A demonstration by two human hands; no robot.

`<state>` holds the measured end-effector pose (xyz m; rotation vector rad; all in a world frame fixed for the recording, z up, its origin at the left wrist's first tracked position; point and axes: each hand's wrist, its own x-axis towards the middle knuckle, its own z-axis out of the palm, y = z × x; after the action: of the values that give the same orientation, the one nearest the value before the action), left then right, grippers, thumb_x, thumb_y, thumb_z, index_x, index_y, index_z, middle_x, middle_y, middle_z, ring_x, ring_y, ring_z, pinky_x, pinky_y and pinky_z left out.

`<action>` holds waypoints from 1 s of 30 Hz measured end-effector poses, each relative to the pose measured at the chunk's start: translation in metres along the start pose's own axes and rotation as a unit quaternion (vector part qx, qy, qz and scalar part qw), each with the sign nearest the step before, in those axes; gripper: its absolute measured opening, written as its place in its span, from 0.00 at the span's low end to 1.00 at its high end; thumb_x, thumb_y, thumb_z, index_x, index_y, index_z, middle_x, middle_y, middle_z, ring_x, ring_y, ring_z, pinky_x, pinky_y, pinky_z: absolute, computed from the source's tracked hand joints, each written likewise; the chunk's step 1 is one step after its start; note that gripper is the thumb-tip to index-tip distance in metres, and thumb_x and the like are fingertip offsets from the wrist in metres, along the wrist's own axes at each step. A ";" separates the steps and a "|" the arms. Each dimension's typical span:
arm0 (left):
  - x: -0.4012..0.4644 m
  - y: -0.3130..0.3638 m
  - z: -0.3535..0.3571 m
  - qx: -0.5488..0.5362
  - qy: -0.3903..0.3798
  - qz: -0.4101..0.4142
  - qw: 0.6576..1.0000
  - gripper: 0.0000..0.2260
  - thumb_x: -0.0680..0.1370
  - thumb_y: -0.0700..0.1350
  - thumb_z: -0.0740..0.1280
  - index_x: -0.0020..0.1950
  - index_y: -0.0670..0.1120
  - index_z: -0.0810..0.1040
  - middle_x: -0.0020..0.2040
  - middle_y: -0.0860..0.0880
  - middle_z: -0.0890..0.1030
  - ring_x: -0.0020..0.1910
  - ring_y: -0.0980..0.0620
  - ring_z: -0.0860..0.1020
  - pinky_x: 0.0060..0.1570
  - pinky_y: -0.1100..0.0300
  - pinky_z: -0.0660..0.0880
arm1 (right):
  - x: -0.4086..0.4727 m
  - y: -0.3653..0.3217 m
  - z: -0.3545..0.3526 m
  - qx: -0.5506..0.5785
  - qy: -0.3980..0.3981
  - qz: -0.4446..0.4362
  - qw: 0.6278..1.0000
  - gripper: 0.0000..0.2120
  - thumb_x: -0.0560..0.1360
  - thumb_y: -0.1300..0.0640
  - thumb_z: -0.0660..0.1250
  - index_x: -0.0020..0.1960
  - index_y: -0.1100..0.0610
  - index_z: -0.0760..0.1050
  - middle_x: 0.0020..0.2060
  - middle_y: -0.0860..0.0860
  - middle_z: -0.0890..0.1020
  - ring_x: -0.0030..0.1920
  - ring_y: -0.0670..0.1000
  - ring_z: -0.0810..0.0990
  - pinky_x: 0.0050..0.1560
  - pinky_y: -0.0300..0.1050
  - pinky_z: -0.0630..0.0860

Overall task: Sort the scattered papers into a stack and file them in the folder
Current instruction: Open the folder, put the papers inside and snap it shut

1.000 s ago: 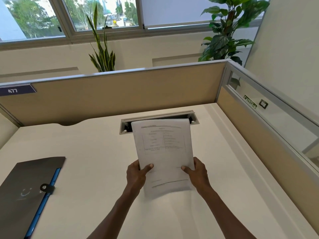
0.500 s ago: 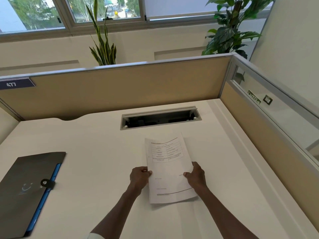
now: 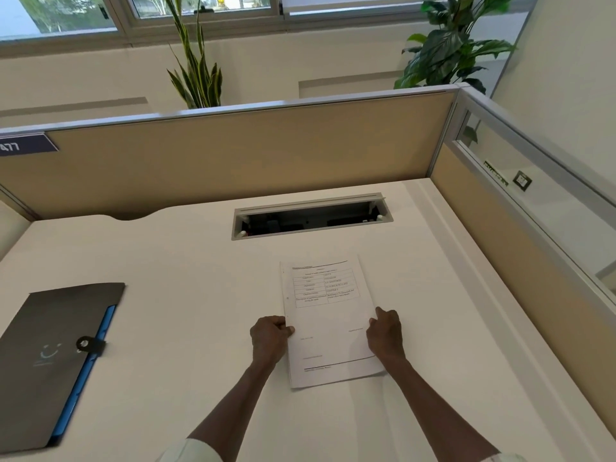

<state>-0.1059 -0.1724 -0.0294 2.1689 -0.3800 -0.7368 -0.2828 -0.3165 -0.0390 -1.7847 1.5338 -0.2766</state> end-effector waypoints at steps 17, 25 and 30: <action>-0.004 -0.052 -0.127 -0.134 0.109 0.010 0.985 0.04 0.75 0.38 0.72 0.49 0.44 0.84 0.37 0.48 0.85 0.35 0.51 0.82 0.39 0.60 0.77 | -0.046 -0.030 0.014 -0.080 0.159 -0.125 0.976 0.23 0.75 0.62 0.68 0.67 0.71 0.69 0.57 0.69 0.74 0.60 0.67 0.70 0.62 0.55 0.64; 0.014 -0.106 -0.226 -0.121 0.286 -0.055 0.949 0.09 0.76 0.35 0.67 0.55 0.41 0.82 0.47 0.46 0.83 0.39 0.55 0.79 0.33 0.73 0.70 | -0.090 -0.070 0.060 -0.033 0.135 -0.196 0.971 0.23 0.72 0.66 0.70 0.65 0.70 0.71 0.56 0.68 0.74 0.58 0.68 0.72 0.62 0.59 0.68; 0.027 -0.120 -0.264 -0.043 0.380 -0.055 0.922 0.14 0.76 0.34 0.69 0.61 0.37 0.75 0.58 0.37 0.75 0.56 0.40 0.75 0.49 0.54 0.71 | -0.112 -0.090 0.079 -0.016 0.112 -0.218 0.969 0.21 0.72 0.66 0.70 0.65 0.67 0.73 0.55 0.65 0.76 0.54 0.66 0.76 0.58 0.60 0.74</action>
<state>0.0818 0.0474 0.0035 2.2089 0.1797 0.0711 -0.1959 -0.1831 -0.0007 -2.1665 1.2786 -0.6909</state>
